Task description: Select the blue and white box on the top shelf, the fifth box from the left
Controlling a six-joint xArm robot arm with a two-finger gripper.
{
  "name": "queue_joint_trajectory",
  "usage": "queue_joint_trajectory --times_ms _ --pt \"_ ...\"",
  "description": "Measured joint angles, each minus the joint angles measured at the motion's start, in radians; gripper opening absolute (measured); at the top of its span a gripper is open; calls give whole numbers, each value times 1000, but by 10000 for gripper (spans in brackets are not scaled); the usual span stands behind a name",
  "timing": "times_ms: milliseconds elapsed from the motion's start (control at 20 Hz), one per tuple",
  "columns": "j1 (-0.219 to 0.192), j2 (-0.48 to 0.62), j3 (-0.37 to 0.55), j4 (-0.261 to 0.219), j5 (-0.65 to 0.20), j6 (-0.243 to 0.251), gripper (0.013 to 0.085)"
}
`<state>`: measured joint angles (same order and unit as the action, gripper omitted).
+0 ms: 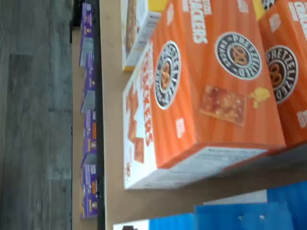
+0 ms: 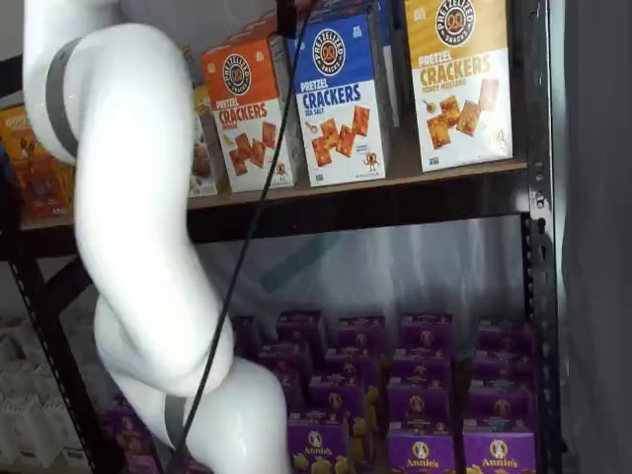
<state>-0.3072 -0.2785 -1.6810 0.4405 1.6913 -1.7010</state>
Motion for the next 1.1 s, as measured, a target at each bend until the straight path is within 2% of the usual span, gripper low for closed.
queue_joint_trajectory --times_ms 350,750,1100 --pt "35 80 -58 -69 -5 -4 850" --pt "60 160 -135 -145 72 -7 850" --pt "71 207 -195 -191 154 -10 850"
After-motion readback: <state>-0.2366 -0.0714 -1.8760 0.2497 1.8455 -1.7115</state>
